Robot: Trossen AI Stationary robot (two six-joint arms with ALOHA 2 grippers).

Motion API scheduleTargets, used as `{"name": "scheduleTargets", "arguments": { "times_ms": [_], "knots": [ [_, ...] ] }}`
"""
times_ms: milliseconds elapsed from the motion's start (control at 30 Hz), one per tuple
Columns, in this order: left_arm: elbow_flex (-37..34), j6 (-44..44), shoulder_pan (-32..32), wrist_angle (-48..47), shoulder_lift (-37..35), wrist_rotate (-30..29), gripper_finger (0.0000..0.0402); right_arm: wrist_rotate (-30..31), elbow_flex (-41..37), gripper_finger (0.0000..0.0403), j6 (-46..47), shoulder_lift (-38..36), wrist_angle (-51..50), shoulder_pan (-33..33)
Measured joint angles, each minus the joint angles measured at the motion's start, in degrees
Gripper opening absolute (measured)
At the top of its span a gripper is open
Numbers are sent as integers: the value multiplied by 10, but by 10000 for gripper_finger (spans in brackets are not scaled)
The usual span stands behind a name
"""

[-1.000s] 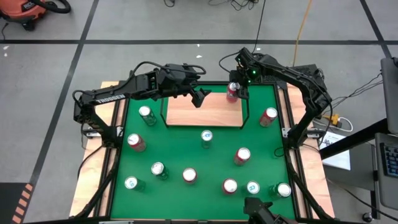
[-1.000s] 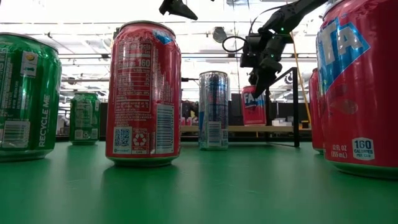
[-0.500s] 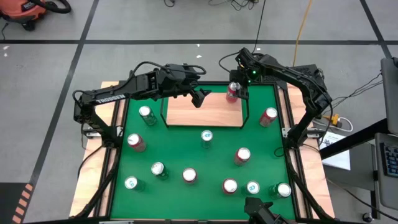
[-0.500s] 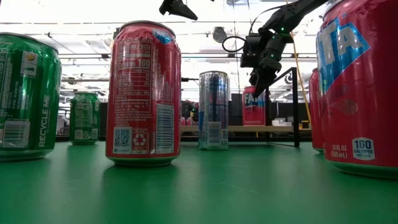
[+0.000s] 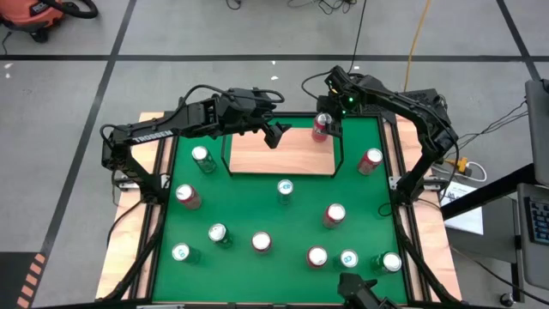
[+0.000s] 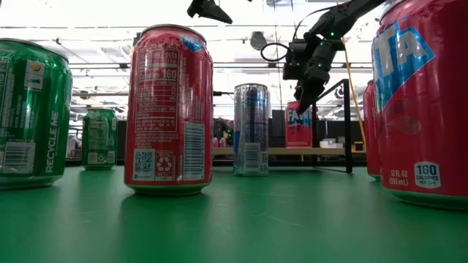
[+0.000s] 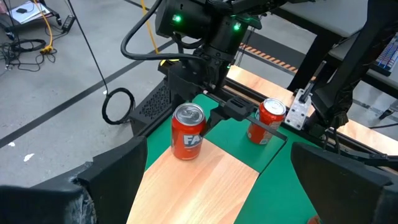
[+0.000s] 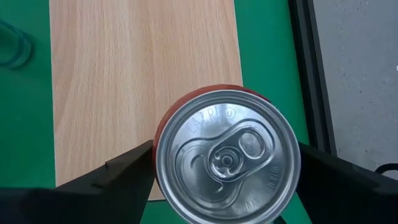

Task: Place canned beverage on shelf
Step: Put the red soda can on the shelf

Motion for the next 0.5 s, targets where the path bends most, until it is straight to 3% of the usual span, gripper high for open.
{"name": "scheduleTargets", "arguments": {
  "times_ms": [500],
  "knots": [
    [0, 0, 0, 0, 0, 4, 397, 12, 0, 334, 89, -58, 12, 2]
  ]
}}
